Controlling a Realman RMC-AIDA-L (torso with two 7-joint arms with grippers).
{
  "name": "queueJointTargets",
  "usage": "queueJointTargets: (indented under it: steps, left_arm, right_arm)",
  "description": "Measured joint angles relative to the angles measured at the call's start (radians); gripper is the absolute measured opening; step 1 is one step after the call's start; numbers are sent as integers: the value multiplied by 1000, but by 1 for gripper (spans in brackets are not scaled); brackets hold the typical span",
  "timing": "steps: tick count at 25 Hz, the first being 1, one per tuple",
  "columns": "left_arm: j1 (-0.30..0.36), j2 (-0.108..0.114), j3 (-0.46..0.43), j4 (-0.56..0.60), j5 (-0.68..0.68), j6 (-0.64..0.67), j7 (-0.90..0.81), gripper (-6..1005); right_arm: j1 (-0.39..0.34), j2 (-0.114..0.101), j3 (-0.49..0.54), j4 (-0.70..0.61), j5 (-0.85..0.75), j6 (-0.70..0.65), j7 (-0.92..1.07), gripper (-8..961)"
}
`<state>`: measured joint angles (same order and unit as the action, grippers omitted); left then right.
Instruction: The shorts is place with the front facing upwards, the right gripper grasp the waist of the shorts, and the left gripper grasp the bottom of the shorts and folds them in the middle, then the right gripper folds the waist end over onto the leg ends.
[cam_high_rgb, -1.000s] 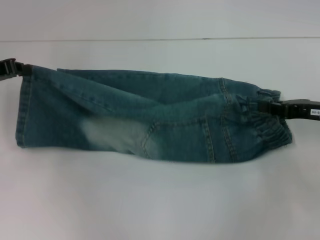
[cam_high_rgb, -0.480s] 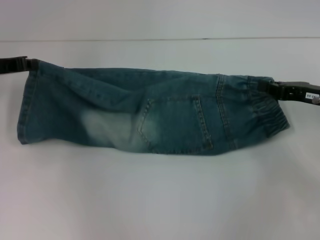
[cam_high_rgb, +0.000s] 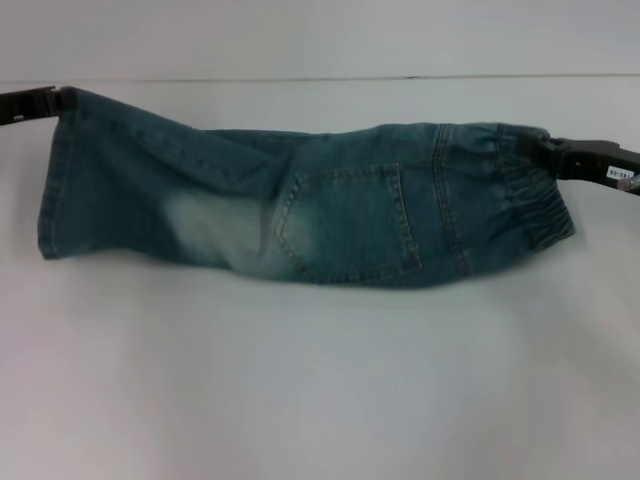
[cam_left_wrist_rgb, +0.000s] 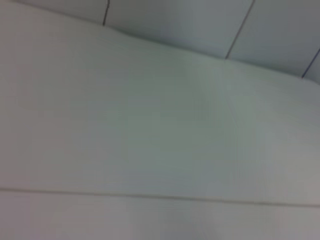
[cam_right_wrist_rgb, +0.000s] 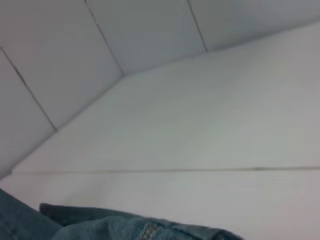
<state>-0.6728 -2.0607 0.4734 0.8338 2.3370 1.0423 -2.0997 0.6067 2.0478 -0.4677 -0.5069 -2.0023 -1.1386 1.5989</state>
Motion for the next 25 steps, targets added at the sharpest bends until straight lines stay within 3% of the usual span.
queueJointTargets:
  steps: [15,25]
  left_arm:
    - [18,-10,1,-9,-39,-87,40,36]
    - [2,-25,36,-36,-43,-168,73,36]
  right_arm:
    - [-12,3,0,16,92,67,-56,31]
    - [46,14,-28,34,84,179,-67,30]
